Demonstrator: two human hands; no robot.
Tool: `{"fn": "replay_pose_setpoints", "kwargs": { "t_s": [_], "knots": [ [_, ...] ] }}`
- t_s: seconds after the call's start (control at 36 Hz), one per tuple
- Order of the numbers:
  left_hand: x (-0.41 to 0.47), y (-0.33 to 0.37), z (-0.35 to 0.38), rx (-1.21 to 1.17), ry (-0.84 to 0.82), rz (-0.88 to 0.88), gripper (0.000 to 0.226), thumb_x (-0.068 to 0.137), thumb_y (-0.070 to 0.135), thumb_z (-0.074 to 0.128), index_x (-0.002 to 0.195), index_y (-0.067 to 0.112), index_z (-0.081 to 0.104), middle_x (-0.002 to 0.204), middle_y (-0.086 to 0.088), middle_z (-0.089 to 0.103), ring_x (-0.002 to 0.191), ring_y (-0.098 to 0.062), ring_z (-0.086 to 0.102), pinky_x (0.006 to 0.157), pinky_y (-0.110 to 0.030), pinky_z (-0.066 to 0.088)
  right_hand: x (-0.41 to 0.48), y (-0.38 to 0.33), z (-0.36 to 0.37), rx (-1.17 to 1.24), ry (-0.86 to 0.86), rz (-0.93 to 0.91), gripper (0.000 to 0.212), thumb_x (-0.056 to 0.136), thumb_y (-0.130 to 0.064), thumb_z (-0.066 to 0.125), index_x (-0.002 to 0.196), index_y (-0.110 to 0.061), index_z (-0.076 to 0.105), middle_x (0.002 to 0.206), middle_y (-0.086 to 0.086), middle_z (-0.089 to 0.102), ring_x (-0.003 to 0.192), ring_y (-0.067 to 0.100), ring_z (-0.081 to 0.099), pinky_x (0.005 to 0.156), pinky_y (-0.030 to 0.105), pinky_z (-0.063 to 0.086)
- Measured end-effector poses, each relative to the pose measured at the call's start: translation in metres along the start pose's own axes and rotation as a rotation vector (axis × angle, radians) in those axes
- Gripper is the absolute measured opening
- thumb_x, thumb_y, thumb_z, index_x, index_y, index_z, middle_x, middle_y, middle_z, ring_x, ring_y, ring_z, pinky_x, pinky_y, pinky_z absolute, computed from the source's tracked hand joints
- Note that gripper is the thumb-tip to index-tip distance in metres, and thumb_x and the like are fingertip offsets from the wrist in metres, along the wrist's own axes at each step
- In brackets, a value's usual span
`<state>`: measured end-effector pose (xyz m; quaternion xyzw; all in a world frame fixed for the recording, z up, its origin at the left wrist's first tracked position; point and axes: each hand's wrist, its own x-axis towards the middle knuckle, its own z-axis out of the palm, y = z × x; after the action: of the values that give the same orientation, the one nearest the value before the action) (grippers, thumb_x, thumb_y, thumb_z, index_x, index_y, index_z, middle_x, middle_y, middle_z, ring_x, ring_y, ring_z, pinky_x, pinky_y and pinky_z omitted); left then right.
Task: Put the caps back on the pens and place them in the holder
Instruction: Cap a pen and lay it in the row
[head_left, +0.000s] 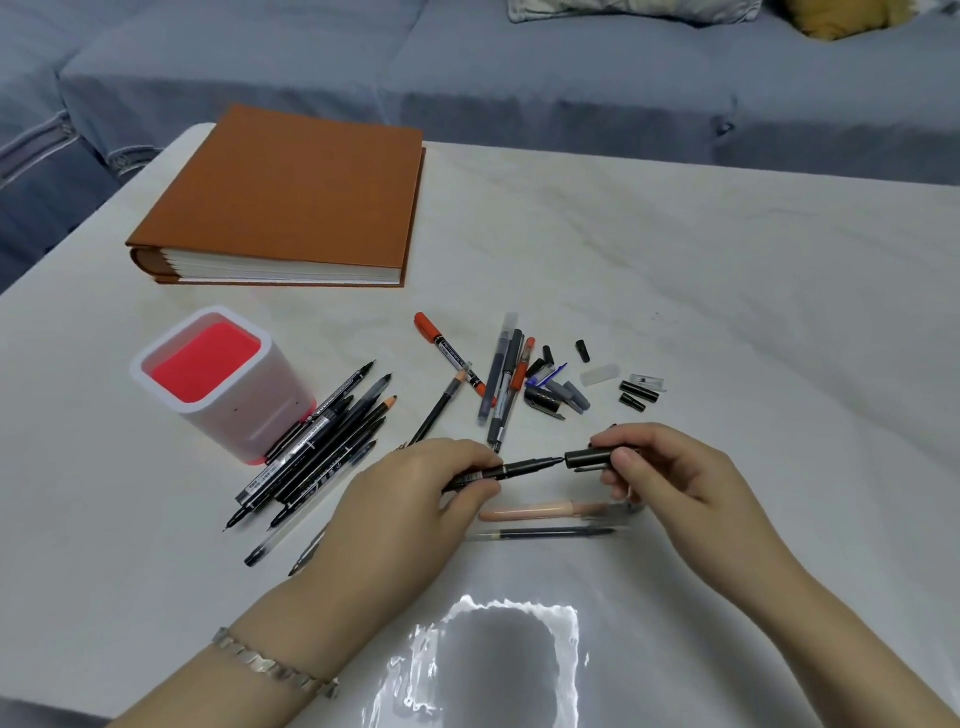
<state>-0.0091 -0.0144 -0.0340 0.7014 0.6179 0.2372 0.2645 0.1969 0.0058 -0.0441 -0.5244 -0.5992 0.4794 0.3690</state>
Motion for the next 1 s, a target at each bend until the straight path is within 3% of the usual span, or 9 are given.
{"fn": "replay_pose_setpoints", "kwargs": {
  "t_s": [0.31,0.39,0.53,0.58,0.67,0.81,0.86,0.94,1.0],
  "knots": [
    [0.000,-0.001,0.001,-0.001,0.026,0.040,0.025,0.075,0.040,0.050,0.094,0.035,0.065,0.079,0.026,0.062,0.089,0.005,0.053,0.074,-0.016,0.046,-0.004,0.000,0.001,0.043,0.023,-0.003,0.021,0.090,-0.010,0.053,0.085,-0.025,0.066,0.068,-0.010,0.066,0.062,0.002,0.059,0.063,0.010,0.045],
    [0.000,-0.002,0.001,0.004,0.030,0.046,0.025,0.075,0.039,0.050,0.093,0.034,0.066,0.074,0.032,0.056,0.089,0.008,0.051,0.081,-0.015,0.040,-0.005,0.000,0.001,0.051,0.036,0.001,0.026,0.089,-0.005,0.050,0.085,-0.024,0.066,0.067,-0.009,0.066,0.061,0.003,0.059,0.062,0.010,0.045],
    [0.000,0.000,0.002,0.018,0.007,0.068,0.018,0.082,0.035,0.056,0.095,0.031,0.068,0.079,0.023,0.060,0.082,0.001,0.055,0.072,-0.017,0.046,-0.005,-0.001,0.003,0.021,-0.009,-0.001,0.025,0.089,-0.011,0.054,0.083,-0.030,0.068,0.070,-0.012,0.068,0.066,0.002,0.062,0.067,0.012,0.047],
    [-0.001,0.003,0.004,0.016,0.016,0.093,0.023,0.076,0.037,0.053,0.091,0.030,0.070,0.076,0.020,0.062,0.084,0.000,0.053,0.069,-0.014,0.043,-0.006,-0.002,0.008,-0.020,-0.060,-0.016,0.018,0.086,-0.022,0.057,0.086,-0.037,0.067,0.072,-0.014,0.070,0.073,0.006,0.065,0.072,0.015,0.049],
    [0.000,0.003,0.007,0.016,0.072,0.133,0.020,0.075,0.036,0.055,0.085,0.027,0.069,0.073,0.012,0.068,0.081,-0.003,0.053,0.069,-0.010,0.037,-0.006,-0.002,0.011,-0.063,-0.080,-0.053,0.028,0.086,-0.017,0.058,0.086,-0.044,0.065,0.067,-0.018,0.068,0.074,0.004,0.065,0.072,0.015,0.048],
    [0.001,0.009,0.008,-0.055,0.017,0.143,0.031,0.076,0.039,0.050,0.106,0.038,0.045,0.082,0.013,0.064,0.074,0.001,0.052,0.066,-0.009,0.036,-0.006,-0.005,0.010,-0.092,-0.053,-0.140,0.021,0.073,-0.035,0.057,0.082,-0.052,0.064,0.075,-0.023,0.068,0.077,0.004,0.066,0.070,0.012,0.049],
    [0.001,0.010,0.010,-0.080,-0.036,0.113,0.035,0.075,0.037,0.048,0.108,0.044,0.038,0.061,0.010,0.059,0.068,0.003,0.052,0.062,-0.011,0.037,-0.006,-0.005,0.010,-0.139,-0.060,-0.201,0.018,0.072,-0.043,0.052,0.082,-0.053,0.062,0.082,-0.025,0.067,0.078,0.003,0.065,0.070,0.011,0.048],
    [0.002,0.009,0.013,-0.182,-0.096,0.055,0.011,0.076,0.034,0.052,0.080,0.038,0.061,0.056,0.010,0.057,0.059,-0.003,0.051,0.056,-0.016,0.037,-0.004,-0.003,0.006,-0.232,-0.063,-0.316,0.016,0.077,-0.039,0.048,0.086,-0.043,0.060,0.090,-0.021,0.064,0.079,0.001,0.062,0.071,0.007,0.043],
    [0.003,0.008,0.014,-0.291,-0.166,-0.009,0.015,0.076,0.030,0.056,0.066,0.040,0.061,0.057,0.011,0.059,0.057,-0.001,0.052,0.061,-0.022,0.042,-0.003,-0.003,0.002,-0.290,-0.086,-0.374,0.016,0.080,-0.034,0.048,0.090,-0.037,0.061,0.091,-0.018,0.062,0.079,-0.002,0.059,0.069,0.004,0.040]
  ]
}}
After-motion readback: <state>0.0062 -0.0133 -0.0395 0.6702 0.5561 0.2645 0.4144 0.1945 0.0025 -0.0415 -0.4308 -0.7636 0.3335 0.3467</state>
